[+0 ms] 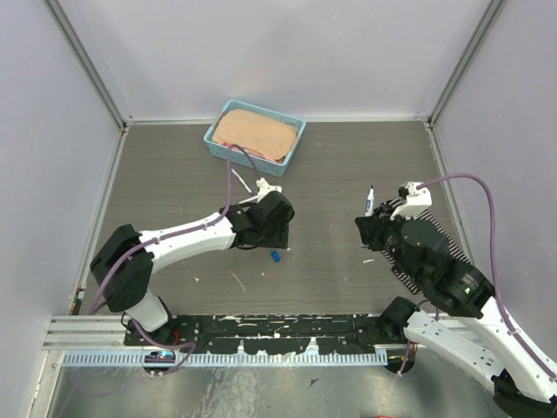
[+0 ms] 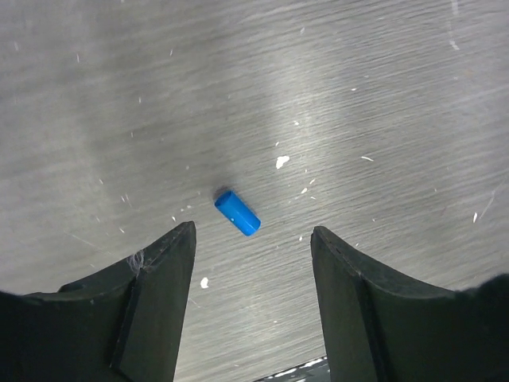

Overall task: Insert the pens into the pen caps
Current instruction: Place the pen cap at the center of the board, then insert the pen cap onto the pen.

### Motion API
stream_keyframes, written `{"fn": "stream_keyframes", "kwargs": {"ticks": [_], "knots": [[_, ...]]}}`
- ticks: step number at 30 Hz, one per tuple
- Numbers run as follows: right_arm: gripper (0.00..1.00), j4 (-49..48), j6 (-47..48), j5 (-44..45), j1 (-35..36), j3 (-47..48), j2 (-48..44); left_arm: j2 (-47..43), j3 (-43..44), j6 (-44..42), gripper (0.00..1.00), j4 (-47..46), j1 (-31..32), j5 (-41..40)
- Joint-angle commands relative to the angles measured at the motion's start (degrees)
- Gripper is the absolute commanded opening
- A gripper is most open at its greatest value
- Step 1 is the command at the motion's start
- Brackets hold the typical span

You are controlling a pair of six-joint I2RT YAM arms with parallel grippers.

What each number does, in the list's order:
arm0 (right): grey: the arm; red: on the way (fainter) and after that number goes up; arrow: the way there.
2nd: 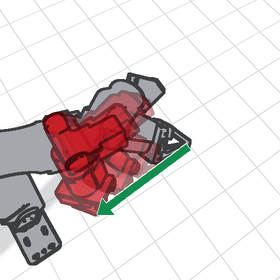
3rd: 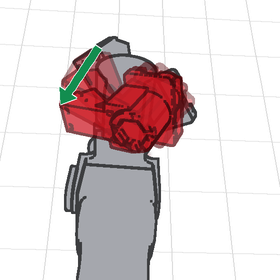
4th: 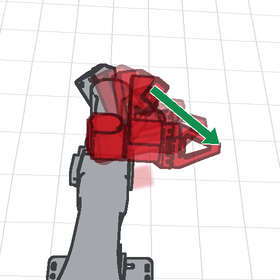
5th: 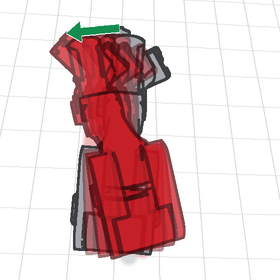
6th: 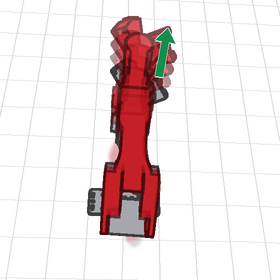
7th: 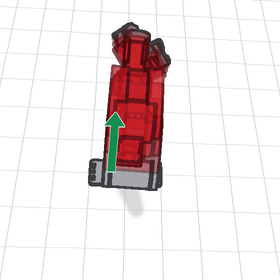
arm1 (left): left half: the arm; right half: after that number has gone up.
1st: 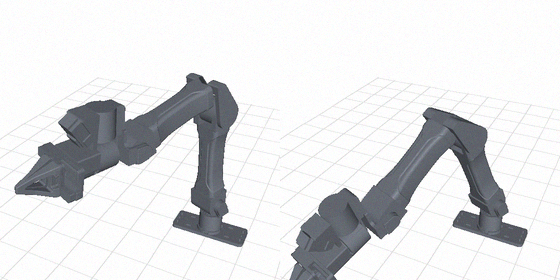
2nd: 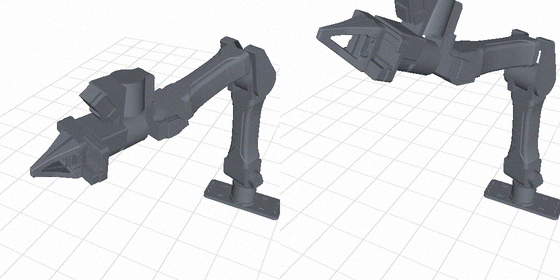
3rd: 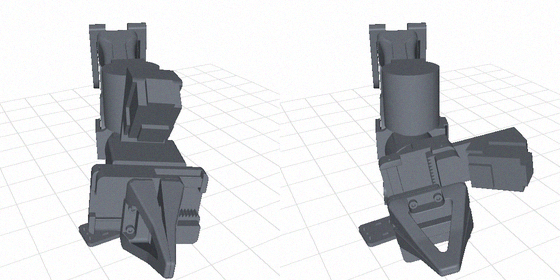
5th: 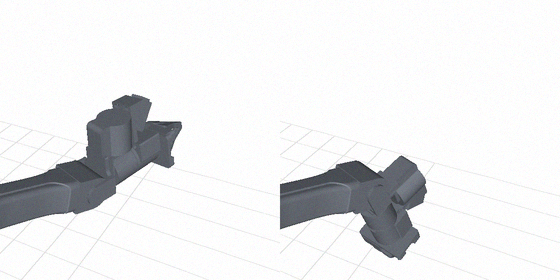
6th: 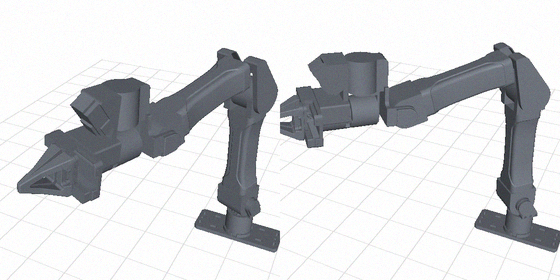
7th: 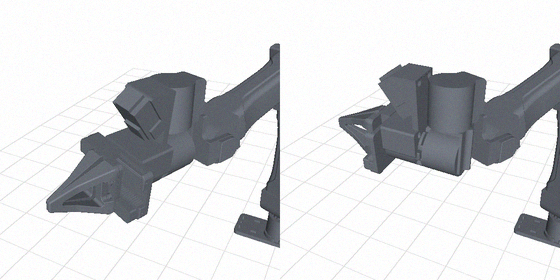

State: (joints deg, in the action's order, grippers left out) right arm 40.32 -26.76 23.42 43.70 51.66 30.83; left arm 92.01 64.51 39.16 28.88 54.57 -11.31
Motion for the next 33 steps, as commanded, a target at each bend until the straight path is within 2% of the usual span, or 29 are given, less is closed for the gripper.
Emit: {"fn": "stream_keyframes", "kwargs": {"ticks": [1, 6, 10, 17, 22, 33], "knots": [[0.04, -1.20, -1.85, 2.16, -0.05, 1.07, -0.67, 2.85, -1.61, 18.56, 0.66, 2.83, 2.38, -5.65], [0.04, -0.66, -2.39, 2.94, -0.11, 0.51, -0.99, 7.20, -0.01, 23.70, 0.66, 4.83, 3.54, -6.56], [0.04, 0.16, -3.05, 3.03, -0.12, 0.54, -1.15, 8.80, -0.09, 24.60, 0.65, 5.47, 3.85, -7.98], [0.05, 0.97, -4.08, 3.15, -0.09, -0.16, -2.35, 9.11, -1.72, 25.35, 0.57, 2.83, 3.82, -8.10], [0.04, 1.51, -4.13, 3.10, -0.08, -0.01, -2.00, 10.44, -0.46, 25.54, 0.56, 2.37, 3.80, -7.95], [0.04, 2.22, -4.41, 3.24, -0.10, 0.24, -2.09, 13.05, 0.62, 26.14, 0.41, 3.31, 3.82, -7.65]]}}
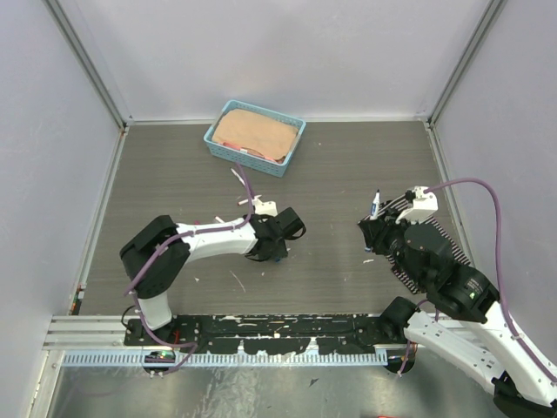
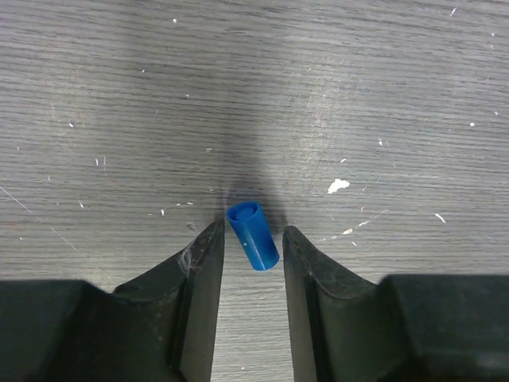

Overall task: Insert the pens into the pen caps
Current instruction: Insert the pen cap onto the pen.

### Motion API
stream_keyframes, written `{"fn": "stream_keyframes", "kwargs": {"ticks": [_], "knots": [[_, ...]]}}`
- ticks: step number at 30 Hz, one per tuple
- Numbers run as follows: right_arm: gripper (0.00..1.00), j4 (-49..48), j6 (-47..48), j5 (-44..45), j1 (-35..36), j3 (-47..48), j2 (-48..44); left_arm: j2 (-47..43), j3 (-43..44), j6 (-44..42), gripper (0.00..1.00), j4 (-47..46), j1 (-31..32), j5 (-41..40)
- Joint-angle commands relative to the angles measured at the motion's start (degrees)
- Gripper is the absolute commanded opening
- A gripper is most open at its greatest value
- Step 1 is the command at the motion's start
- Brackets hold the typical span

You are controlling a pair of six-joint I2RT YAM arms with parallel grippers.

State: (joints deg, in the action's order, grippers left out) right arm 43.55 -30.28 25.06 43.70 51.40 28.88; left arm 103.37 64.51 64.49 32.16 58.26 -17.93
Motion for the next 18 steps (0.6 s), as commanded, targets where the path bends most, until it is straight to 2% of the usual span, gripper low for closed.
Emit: {"fn": "stream_keyframes", "kwargs": {"ticks": [1, 8, 14, 18], "knots": [[0.04, -1.01, -0.87, 1.58, -0.06, 0.41, -0.14, 1.66, 0.47, 0.81, 0.40, 0.06, 0.16, -1.00], [0.04, -0.84, -1.14, 1.40, -0.05, 0.29, -0.14, 1.90, -0.57, 0.55, 0.33, 0.59, 0.11, -1.92], [0.04, -1.53, -1.13, -0.25, -0.04, -0.28, -0.36, 1.30, -1.96, -0.90, 0.19, 0.04, 0.03, -3.02], [0.01, -5.45, -2.33, -3.07, -0.05, -0.73, -1.10, 0.60, -2.61, -2.55, 0.09, -0.19, 0.01, -3.51]]}}
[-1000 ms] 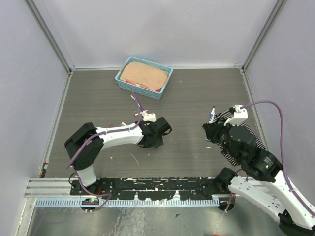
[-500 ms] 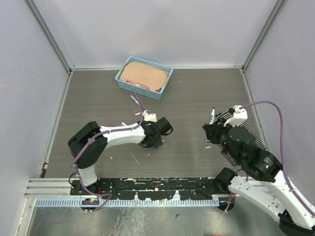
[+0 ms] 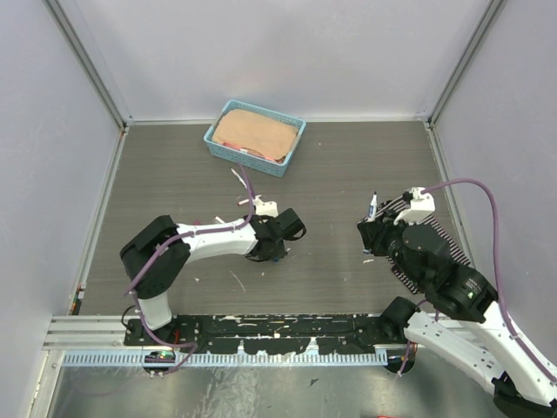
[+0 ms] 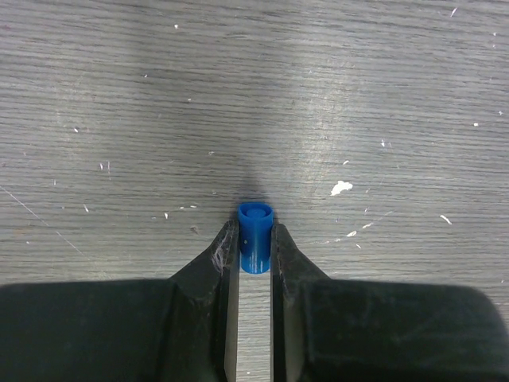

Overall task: Insert the pens into the pen caps
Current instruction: Insert the pen cap onto the pen.

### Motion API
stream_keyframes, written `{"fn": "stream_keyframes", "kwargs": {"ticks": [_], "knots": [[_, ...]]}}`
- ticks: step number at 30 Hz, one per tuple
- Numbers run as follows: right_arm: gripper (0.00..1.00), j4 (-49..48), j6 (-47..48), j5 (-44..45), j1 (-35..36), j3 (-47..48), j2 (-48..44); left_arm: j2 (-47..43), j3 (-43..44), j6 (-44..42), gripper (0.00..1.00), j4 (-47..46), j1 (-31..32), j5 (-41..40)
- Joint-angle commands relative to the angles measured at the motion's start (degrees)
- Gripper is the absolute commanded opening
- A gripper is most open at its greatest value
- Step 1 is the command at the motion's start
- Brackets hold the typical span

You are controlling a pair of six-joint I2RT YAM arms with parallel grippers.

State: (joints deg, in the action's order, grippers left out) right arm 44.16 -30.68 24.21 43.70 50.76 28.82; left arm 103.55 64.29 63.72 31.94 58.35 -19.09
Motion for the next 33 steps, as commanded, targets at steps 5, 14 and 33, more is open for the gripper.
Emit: {"fn": "stream_keyframes", "kwargs": {"ticks": [5, 14, 33], "knots": [[0.01, -14.16, -6.73, -10.80, -0.03, 2.87, 3.69, -0.65, -2.68, -3.32, 0.05, 1.08, -0.06, -3.23], [0.01, -18.39, -12.50, -17.89, -0.10, 16.14, 14.90, -3.40, -2.41, -5.74, 0.00, 0.65, -0.04, -2.16], [0.01, -22.43, -10.80, -21.86, -0.07, 22.39, 18.80, -24.87, -14.81, -13.69, 0.00, -22.30, -0.06, 4.31]]}}
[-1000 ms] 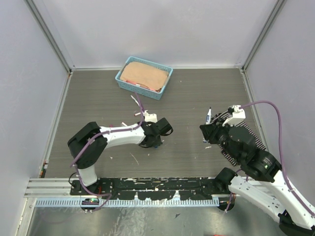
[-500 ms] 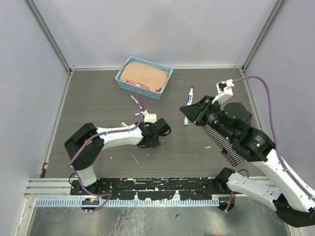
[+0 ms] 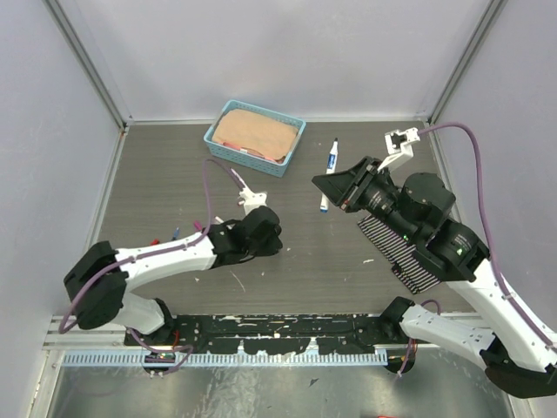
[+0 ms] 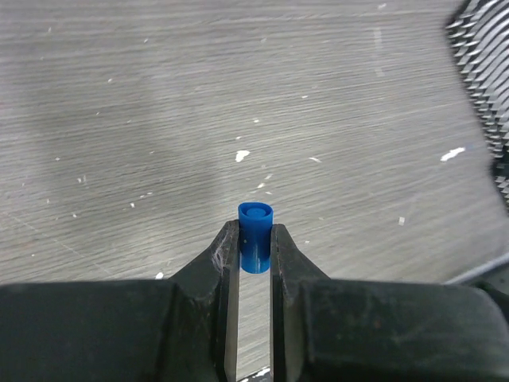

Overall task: Insert the pens into the pen caps
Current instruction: Insert the pen cap onto the pen.

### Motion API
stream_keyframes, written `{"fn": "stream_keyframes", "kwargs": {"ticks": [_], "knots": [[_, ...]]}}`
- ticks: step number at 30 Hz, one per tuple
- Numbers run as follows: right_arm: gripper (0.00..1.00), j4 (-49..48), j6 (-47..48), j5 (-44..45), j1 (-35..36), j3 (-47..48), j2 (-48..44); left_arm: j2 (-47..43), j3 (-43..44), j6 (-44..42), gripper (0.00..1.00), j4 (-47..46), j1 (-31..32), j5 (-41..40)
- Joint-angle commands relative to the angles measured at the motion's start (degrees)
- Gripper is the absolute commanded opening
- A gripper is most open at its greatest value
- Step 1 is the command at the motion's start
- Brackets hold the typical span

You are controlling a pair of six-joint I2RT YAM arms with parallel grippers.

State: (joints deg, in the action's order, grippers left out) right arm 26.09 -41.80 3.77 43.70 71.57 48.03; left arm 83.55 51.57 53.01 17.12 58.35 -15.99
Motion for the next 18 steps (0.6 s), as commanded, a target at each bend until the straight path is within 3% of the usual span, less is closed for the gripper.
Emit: {"fn": "stream_keyframes", "kwargs": {"ticks": [1, 7, 18], "knots": [[0.01, -5.13, 0.27, -1.42, -0.07, 0.61, -1.08, -5.98, -2.46, -3.33, 0.00, -8.06, -0.07, 1.12], [0.01, -4.36, 0.26, -3.27, -0.03, 4.66, 1.30, -13.13, -3.48, -3.81, 0.00, -8.11, -0.06, -1.09], [0.01, -6.01, 0.73, -5.06, -0.07, 3.27, 0.07, -23.00, -0.70, -10.23, 0.00, -6.03, -0.06, -5.01]]}}
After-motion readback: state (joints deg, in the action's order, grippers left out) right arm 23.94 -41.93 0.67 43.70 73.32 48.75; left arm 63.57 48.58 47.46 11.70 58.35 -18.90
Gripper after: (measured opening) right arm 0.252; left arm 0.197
